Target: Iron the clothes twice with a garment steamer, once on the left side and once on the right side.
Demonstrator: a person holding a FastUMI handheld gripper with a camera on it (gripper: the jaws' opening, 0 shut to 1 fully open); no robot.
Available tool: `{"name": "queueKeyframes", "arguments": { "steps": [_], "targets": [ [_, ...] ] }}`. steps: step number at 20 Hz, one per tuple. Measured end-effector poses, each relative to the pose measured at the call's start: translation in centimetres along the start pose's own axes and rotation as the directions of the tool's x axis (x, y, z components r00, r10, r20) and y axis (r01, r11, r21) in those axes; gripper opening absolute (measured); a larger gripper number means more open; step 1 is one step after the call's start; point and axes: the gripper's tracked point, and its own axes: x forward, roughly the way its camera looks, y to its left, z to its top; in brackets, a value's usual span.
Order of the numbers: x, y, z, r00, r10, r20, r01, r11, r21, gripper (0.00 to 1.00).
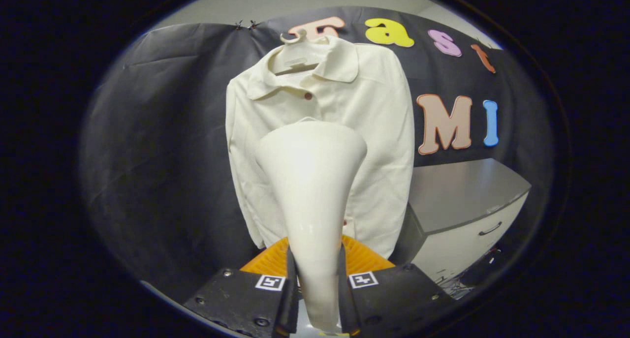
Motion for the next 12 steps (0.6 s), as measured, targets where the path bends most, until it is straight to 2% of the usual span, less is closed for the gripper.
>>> {"name": "queueKeyframes", "arguments": {
  "steps": [6,12],
  "targets": [
    [2.4,-3.5,6.2,0.994,-0.067,0.087,0.063,0.997,0.041,0.33],
    [6.3,-6.1,10.2,0.984,-0.150,0.097,0.144,0.987,0.071,0.33]
  ]
}}
